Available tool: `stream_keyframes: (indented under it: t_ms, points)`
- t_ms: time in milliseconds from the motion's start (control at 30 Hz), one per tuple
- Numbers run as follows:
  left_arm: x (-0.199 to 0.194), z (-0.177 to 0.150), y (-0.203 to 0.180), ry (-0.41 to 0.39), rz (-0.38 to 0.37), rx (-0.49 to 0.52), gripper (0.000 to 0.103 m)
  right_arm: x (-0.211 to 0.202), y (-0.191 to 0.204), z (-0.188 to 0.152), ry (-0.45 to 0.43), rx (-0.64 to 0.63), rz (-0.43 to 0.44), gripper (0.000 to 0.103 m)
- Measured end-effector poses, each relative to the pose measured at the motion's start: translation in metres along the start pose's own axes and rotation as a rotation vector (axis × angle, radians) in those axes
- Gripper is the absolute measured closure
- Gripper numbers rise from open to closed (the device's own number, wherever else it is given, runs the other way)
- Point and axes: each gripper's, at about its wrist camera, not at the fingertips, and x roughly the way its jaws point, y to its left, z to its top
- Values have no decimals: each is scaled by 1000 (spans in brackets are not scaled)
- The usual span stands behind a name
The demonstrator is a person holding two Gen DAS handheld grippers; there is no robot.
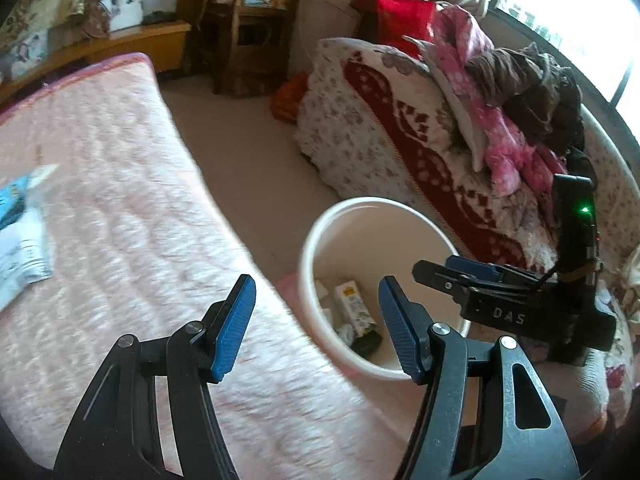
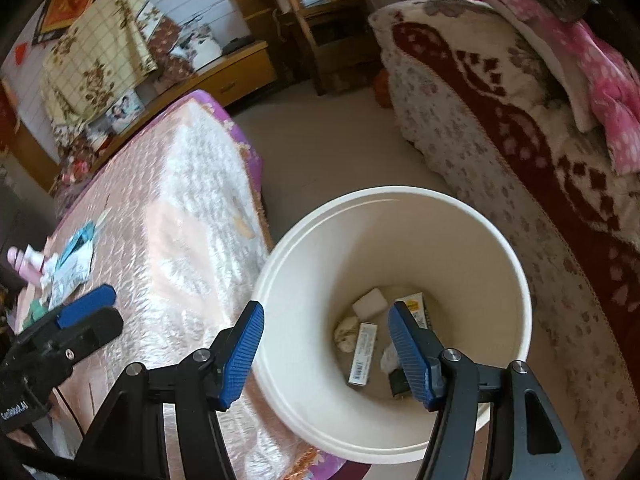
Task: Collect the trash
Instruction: 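Move both empty tools back over the trash on the bed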
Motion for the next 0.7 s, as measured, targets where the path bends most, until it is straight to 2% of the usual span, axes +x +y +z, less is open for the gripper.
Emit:
stream_keyframes:
  t_ms: [233, 533, 700]
  points:
    - [-28, -9, 27, -51, 84, -29, 40, -4, 36, -1, 0, -69, 0, 41]
    - [-71, -31, 72, -91, 189, -68, 40, -15, 98, -1, -5, -155, 49, 39]
    - [-101, -50, 109, -103, 241, -122, 40, -15, 144, -6, -3, -207, 97, 31]
